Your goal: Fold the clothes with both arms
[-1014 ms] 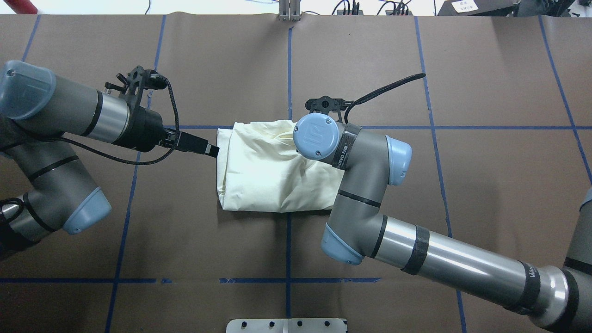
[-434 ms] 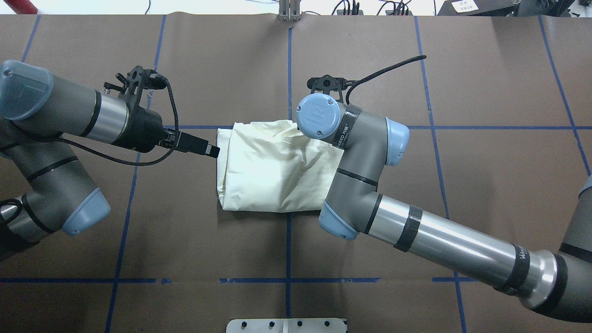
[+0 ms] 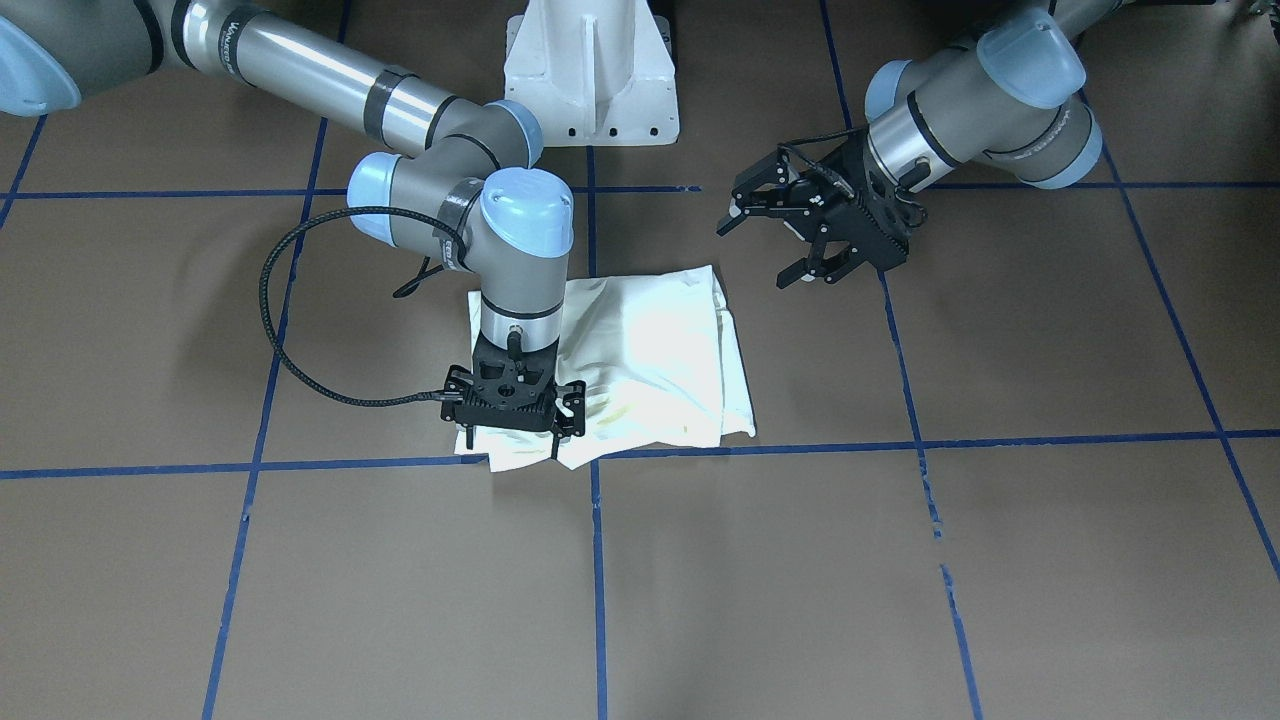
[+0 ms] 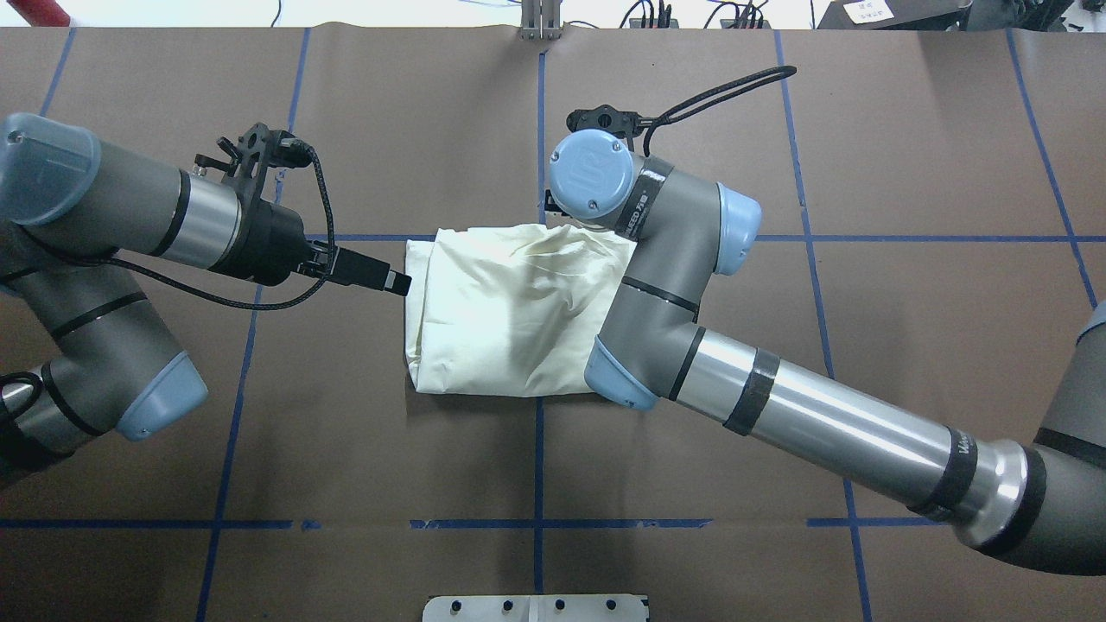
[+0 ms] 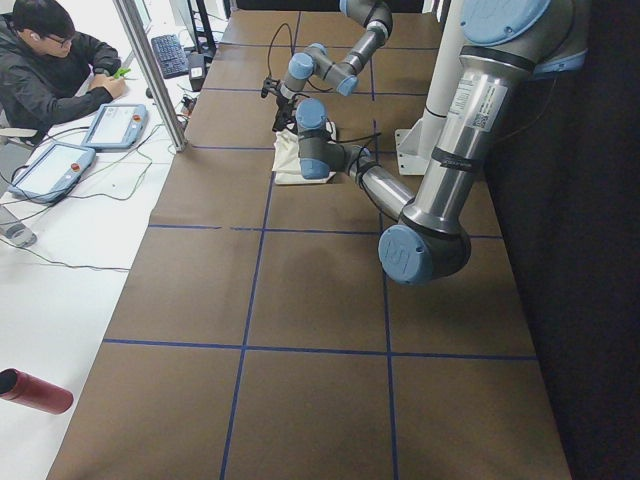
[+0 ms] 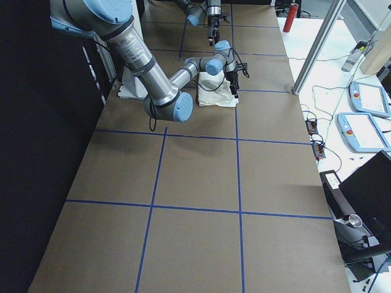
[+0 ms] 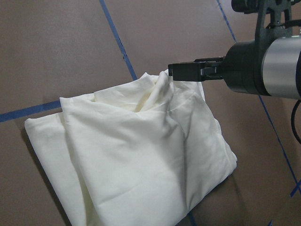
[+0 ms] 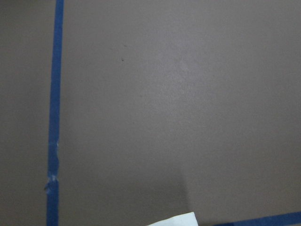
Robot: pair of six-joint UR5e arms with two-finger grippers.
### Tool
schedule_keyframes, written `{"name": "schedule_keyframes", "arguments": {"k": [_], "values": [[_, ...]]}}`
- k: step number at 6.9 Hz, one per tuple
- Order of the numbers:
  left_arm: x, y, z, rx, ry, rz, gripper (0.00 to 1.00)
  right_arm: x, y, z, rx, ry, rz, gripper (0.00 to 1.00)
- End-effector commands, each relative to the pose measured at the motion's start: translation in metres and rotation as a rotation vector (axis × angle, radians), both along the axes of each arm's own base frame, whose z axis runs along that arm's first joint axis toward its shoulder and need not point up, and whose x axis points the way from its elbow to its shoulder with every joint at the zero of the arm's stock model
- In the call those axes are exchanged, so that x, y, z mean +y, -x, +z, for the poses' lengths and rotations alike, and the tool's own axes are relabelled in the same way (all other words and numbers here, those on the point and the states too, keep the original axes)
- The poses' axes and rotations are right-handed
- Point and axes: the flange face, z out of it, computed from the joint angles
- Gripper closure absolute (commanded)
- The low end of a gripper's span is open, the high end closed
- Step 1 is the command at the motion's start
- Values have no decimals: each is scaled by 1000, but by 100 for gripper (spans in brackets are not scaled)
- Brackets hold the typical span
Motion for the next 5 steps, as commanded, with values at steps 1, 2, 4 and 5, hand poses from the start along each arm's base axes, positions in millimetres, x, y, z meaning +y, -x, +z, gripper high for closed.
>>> {"name": "schedule_keyframes", "arguments": {"k": [1, 2, 4, 5], "values": [[-5, -3, 1, -35, 34, -3, 0, -41, -48, -14, -82, 83, -75, 0], [-14, -2, 4, -88, 81, -17, 0, -60, -79, -10, -118, 119, -111, 0], [-50, 27, 19, -220, 97, -75, 0, -88, -166, 16, -54, 107, -214, 0], [-74, 55, 32, -306, 58, -102, 0, -93, -230, 35, -25, 96, -253, 0]]}}
